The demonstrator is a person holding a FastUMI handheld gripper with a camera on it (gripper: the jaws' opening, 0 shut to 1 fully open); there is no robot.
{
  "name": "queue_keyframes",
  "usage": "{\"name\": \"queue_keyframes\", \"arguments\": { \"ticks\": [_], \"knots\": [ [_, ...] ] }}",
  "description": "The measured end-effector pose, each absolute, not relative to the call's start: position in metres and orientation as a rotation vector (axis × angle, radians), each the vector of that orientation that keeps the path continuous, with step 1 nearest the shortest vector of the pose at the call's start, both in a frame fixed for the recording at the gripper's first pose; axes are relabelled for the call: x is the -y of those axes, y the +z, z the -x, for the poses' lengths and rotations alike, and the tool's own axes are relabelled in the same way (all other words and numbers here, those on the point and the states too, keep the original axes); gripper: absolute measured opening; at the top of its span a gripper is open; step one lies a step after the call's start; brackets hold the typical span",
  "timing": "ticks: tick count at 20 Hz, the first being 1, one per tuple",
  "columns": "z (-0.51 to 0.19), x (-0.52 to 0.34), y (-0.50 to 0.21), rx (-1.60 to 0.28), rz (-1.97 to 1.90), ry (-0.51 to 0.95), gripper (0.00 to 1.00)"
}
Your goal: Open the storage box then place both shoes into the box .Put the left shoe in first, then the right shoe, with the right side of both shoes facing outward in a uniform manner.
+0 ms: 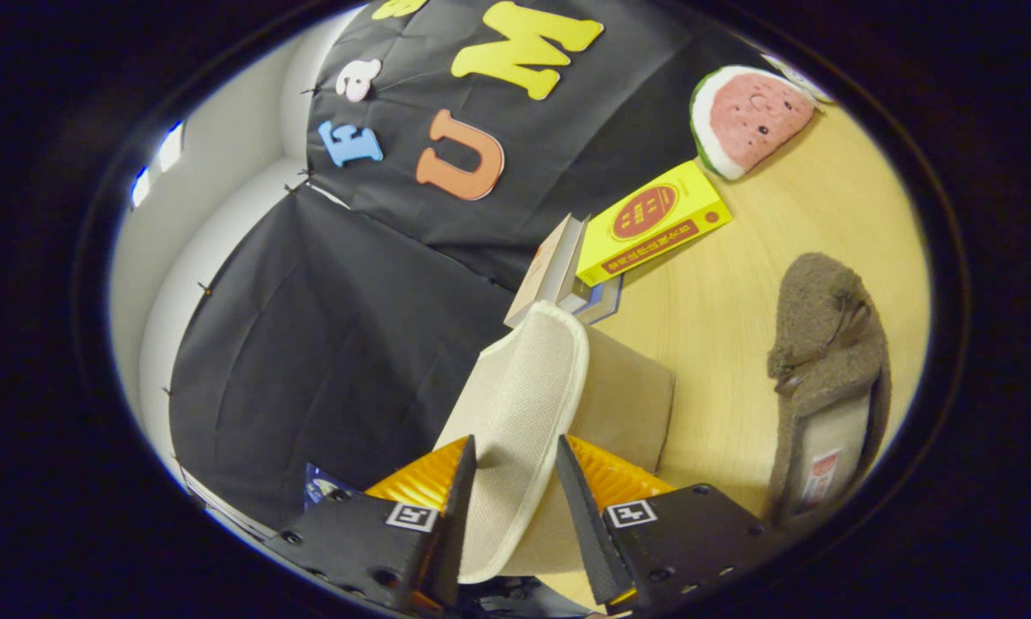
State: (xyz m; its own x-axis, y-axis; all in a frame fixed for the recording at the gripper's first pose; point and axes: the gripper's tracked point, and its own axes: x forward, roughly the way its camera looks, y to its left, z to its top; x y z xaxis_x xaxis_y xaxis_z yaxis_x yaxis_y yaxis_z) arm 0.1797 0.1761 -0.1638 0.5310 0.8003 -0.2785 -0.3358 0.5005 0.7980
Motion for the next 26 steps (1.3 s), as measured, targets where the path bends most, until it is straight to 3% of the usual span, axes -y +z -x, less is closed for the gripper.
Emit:
{"name": "queue_keyframes", "arguments": {
  "ticks": [3, 7, 9, 12, 18, 21, 22, 23, 25, 26],
  "knots": [
    [-0.175, -0.183, -0.158, -0.756, -0.844, 0.821, 0.44],
    [-0.195, -0.17, -0.188, -0.777, -0.857, 0.719, 0.55],
    [-0.19, -0.174, -0.191, -0.799, -0.882, 0.741, 0.6],
    [-0.192, -0.179, -0.187, -0.809, -0.944, 0.773, 0.61],
    [-0.184, -0.196, -0.178, -0.81, -1.027, 0.874, 0.76],
    [-0.184, -0.198, -0.178, -0.805, -1.017, 0.878, 0.77],
    [-0.185, -0.198, -0.178, -0.811, -1.035, 0.88, 0.76],
    [-0.184, -0.197, -0.174, -0.821, -1.061, 0.889, 0.64],
    [-0.184, -0.191, -0.172, -0.823, -1.07, 0.901, 0.54],
    [-0.183, -0.189, -0.171, -0.816, -1.057, 0.905, 0.54]
  ]
}}
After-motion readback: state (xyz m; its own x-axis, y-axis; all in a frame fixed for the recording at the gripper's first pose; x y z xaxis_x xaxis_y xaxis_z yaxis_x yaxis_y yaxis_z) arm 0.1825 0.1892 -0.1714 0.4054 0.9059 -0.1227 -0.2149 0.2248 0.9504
